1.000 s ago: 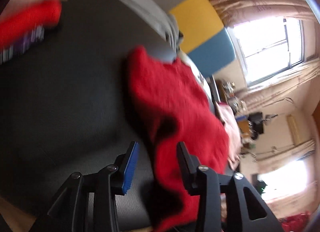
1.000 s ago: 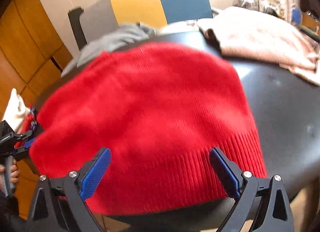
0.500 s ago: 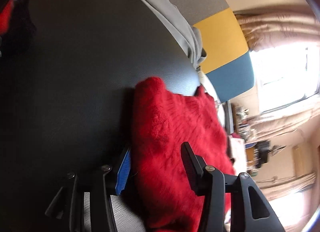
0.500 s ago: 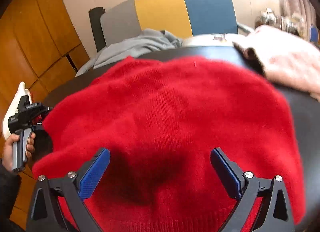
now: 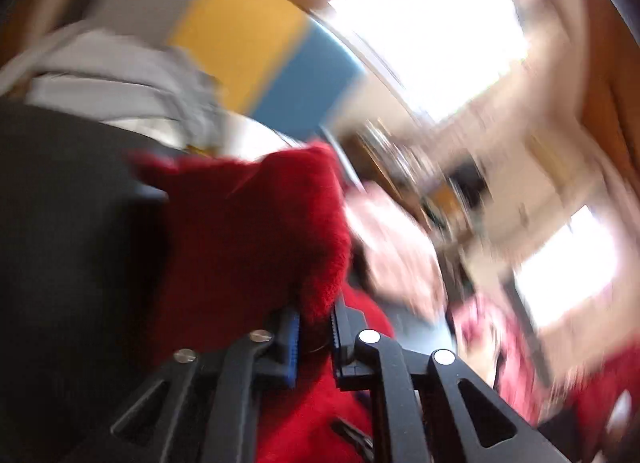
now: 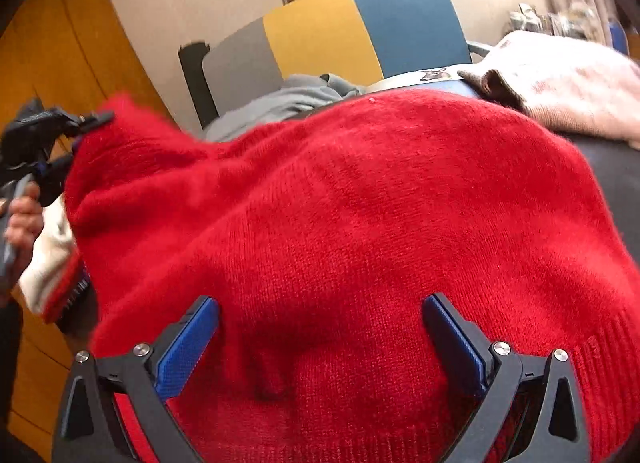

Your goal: Fold clothes

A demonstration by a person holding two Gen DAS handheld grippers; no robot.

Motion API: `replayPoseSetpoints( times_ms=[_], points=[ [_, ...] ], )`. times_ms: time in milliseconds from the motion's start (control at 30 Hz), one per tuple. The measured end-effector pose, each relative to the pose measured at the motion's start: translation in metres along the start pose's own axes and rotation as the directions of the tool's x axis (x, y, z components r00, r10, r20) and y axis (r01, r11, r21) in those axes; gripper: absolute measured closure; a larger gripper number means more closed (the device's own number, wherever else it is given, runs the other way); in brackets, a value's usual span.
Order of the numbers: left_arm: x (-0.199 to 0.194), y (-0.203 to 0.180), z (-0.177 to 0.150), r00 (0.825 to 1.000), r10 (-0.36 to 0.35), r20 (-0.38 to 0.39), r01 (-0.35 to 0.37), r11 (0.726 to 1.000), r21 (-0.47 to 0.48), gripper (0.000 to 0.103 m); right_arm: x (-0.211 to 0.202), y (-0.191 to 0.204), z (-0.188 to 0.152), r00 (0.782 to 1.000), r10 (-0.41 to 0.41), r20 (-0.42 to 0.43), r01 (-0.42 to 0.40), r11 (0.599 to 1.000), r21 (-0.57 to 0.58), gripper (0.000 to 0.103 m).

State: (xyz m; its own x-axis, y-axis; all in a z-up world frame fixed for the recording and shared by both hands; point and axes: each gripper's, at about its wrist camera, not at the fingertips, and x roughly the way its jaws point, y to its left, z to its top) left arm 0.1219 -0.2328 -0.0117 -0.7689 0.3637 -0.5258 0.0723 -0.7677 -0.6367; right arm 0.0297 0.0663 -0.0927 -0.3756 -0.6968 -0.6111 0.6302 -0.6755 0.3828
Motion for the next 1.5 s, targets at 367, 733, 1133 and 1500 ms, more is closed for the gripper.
replayPoseSetpoints(
  times_ms=[367,733,1133,1500],
  points=[
    [-0.013,0.007,-0.068,0.995,-0.038,-0.090,0.038,0.999,-0.001,0.079,0.000,-0.002,0.001,0.998,0.061,0.027,-0.062,0.998,0.034,0.000],
    [-0.026,0.171,-0.078,0.998,-0.058,-0.013,0.042,0.847,-0.530,0.064,0.004,0.001,0.002,0.998,0.049,0.032,-0.050,0.999,0.018,0.000],
    [-0.004,0.160,-0.059,0.994,-0.097,0.054,0.111,0.822,-0.559,0.097,0.007,0.000,0.004,0.999,0.041,0.030,-0.041,0.999,0.005,0.000],
    [-0.080,0.134,-0.043,0.994,-0.104,0.042,0.112,0.896,-0.430,0.081,0.008,0.000,0.004,0.999,0.035,0.031,-0.035,0.999,-0.006,0.000]
  ],
)
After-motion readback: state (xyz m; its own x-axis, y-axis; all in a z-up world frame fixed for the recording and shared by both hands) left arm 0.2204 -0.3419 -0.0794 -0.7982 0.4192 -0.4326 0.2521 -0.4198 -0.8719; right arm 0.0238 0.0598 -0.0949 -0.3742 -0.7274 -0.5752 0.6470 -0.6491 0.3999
